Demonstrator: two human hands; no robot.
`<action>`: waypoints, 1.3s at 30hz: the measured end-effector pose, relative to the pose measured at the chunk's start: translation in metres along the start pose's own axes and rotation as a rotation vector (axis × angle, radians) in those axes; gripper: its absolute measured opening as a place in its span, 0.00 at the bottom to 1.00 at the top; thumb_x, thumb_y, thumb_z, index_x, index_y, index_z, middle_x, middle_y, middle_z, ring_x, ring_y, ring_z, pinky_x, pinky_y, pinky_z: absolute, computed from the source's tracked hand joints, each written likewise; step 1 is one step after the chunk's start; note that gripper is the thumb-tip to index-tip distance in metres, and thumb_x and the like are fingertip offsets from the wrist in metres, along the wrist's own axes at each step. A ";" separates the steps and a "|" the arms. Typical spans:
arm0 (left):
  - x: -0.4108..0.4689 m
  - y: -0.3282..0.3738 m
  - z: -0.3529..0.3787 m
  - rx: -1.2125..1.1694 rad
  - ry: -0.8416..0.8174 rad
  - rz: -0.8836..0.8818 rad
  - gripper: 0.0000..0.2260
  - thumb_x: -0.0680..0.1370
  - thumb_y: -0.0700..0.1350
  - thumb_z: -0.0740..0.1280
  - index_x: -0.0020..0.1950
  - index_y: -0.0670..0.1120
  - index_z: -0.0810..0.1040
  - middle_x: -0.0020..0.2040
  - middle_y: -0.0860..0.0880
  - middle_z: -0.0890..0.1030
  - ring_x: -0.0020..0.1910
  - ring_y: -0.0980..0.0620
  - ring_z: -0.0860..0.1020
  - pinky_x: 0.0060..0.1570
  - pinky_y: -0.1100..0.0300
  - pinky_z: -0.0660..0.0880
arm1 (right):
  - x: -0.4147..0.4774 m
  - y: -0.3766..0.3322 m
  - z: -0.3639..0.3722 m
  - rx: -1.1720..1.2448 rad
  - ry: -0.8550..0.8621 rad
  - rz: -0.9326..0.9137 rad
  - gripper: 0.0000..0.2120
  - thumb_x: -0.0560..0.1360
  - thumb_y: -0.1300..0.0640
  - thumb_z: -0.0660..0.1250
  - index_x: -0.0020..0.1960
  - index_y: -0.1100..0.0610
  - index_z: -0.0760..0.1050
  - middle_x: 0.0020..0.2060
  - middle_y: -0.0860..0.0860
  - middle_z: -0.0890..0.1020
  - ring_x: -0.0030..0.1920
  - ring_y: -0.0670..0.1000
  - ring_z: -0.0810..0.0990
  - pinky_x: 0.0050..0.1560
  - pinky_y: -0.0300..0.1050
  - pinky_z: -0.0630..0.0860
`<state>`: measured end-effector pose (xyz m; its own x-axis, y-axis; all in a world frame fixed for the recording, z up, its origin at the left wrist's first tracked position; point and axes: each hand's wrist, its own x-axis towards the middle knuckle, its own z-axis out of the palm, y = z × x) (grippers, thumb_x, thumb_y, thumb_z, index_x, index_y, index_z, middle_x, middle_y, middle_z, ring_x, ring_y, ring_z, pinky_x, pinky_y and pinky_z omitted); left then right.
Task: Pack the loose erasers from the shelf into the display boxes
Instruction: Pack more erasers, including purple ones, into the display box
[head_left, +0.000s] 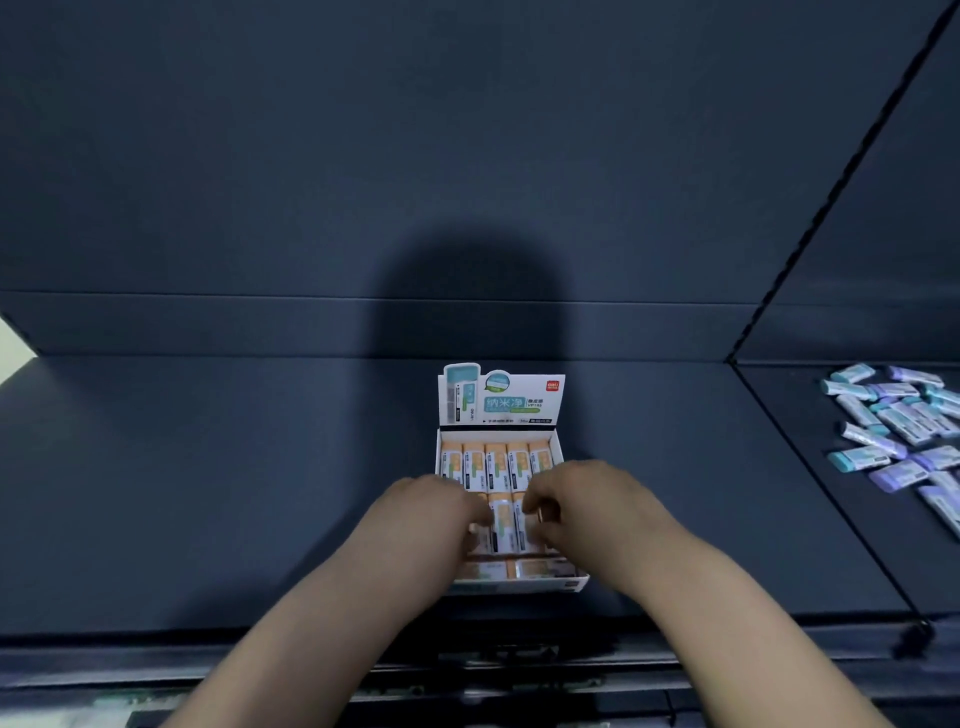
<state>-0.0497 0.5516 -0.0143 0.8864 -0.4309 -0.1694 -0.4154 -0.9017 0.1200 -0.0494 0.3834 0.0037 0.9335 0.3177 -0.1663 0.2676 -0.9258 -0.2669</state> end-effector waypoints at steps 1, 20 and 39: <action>0.000 0.002 0.001 0.044 0.012 0.033 0.22 0.77 0.40 0.60 0.68 0.59 0.69 0.56 0.51 0.75 0.58 0.49 0.72 0.53 0.58 0.67 | 0.002 0.000 0.002 -0.003 0.025 -0.012 0.11 0.73 0.54 0.66 0.55 0.48 0.77 0.52 0.47 0.78 0.53 0.49 0.76 0.49 0.41 0.71; -0.007 -0.007 0.018 0.098 0.165 0.063 0.27 0.67 0.39 0.70 0.65 0.51 0.74 0.58 0.53 0.77 0.59 0.51 0.74 0.57 0.55 0.64 | 0.002 0.009 0.016 -0.198 0.146 0.091 0.11 0.77 0.49 0.61 0.53 0.52 0.78 0.52 0.49 0.71 0.58 0.52 0.67 0.48 0.42 0.59; 0.000 0.036 -0.003 0.144 0.325 0.035 0.18 0.80 0.54 0.55 0.66 0.48 0.72 0.62 0.49 0.75 0.62 0.48 0.72 0.63 0.56 0.61 | -0.030 0.019 0.003 -0.146 0.155 0.015 0.28 0.76 0.39 0.55 0.73 0.48 0.58 0.69 0.47 0.66 0.69 0.50 0.63 0.66 0.46 0.62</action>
<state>-0.0637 0.5191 -0.0070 0.8803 -0.4485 0.1548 -0.4506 -0.8924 -0.0233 -0.0735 0.3570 0.0008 0.9603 0.2785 -0.0179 0.2743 -0.9538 -0.1229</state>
